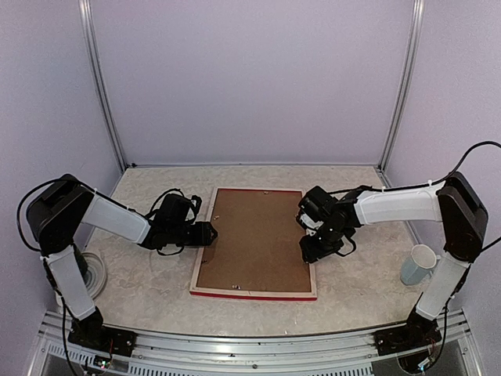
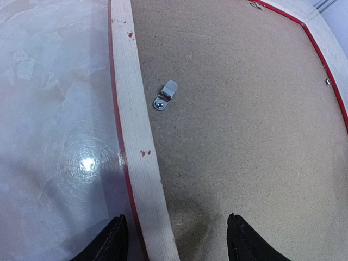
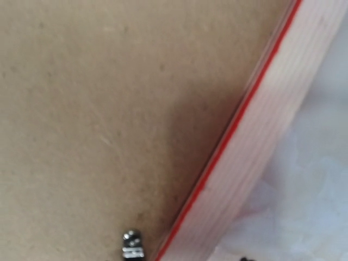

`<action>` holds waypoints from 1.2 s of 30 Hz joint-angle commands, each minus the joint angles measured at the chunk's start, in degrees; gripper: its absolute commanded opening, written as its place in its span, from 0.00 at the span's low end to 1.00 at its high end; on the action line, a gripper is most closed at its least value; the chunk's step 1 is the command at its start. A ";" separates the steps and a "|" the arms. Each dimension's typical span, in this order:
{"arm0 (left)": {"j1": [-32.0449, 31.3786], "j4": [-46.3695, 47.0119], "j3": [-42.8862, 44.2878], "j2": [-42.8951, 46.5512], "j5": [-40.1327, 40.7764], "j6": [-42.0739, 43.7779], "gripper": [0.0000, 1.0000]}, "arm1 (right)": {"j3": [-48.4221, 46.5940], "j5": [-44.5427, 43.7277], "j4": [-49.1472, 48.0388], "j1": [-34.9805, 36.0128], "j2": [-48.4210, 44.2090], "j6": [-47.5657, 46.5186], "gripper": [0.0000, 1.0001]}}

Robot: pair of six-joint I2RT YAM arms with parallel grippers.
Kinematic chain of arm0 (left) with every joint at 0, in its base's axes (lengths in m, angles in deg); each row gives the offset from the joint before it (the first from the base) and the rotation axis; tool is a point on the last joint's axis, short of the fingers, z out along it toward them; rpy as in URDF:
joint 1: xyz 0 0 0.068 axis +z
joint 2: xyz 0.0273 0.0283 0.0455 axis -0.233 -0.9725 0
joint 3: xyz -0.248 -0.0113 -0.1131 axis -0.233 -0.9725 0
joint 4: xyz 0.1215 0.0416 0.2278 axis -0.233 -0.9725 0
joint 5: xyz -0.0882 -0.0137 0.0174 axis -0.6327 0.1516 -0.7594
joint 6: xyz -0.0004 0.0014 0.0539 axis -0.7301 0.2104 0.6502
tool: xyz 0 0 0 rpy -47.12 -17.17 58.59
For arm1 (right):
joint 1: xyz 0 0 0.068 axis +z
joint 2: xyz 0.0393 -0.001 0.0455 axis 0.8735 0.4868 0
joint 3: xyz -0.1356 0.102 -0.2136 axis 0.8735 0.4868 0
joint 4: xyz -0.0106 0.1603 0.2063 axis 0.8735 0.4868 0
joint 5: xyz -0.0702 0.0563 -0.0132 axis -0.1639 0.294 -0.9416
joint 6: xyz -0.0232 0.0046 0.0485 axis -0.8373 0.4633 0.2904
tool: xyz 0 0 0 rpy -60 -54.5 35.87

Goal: Put the photo into the frame
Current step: Press the fastener onto the backboard.

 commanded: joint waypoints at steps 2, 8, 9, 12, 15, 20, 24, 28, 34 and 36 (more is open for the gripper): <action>0.14 -3.27 0.25 -1.58 -2.10 -0.11 0.61 | -1.54 -1.01 1.75 0.42 -0.67 -0.32 0.50; 0.14 -3.27 0.27 -1.64 -2.22 -0.11 0.61 | -2.33 -2.88 2.08 0.43 1.85 -0.40 0.50; 0.14 -3.27 0.27 -1.66 -2.23 -0.11 0.61 | -2.38 -3.01 2.03 0.39 2.38 -0.55 0.50; 0.14 -3.33 0.24 -1.61 -2.24 -0.04 0.61 | -2.27 -3.28 1.97 0.44 3.94 -0.86 0.49; 0.14 -3.35 0.27 -1.57 -2.24 0.01 0.61 | -1.97 -2.78 1.59 0.40 5.33 -1.19 0.49; 0.14 -3.35 0.21 -1.57 -2.31 0.02 0.61 | -1.61 -2.67 1.77 0.43 6.74 -1.42 0.47; 0.14 -3.35 0.35 -1.66 -2.38 -0.03 0.61 | -1.25 -2.19 2.12 0.54 6.67 -1.83 0.44; 0.14 -3.35 0.28 -1.75 -2.29 -0.02 0.61 | -1.16 -3.60 3.70 0.61 6.76 -2.39 0.35; 0.14 -3.51 0.27 -1.84 -2.08 -0.02 0.61 | -0.71 -3.84 4.03 0.79 7.18 -2.93 0.25; 0.15 -3.53 0.36 -1.76 -1.98 -0.03 0.61 | -0.63 -3.69 3.86 0.86 7.29 -3.00 0.22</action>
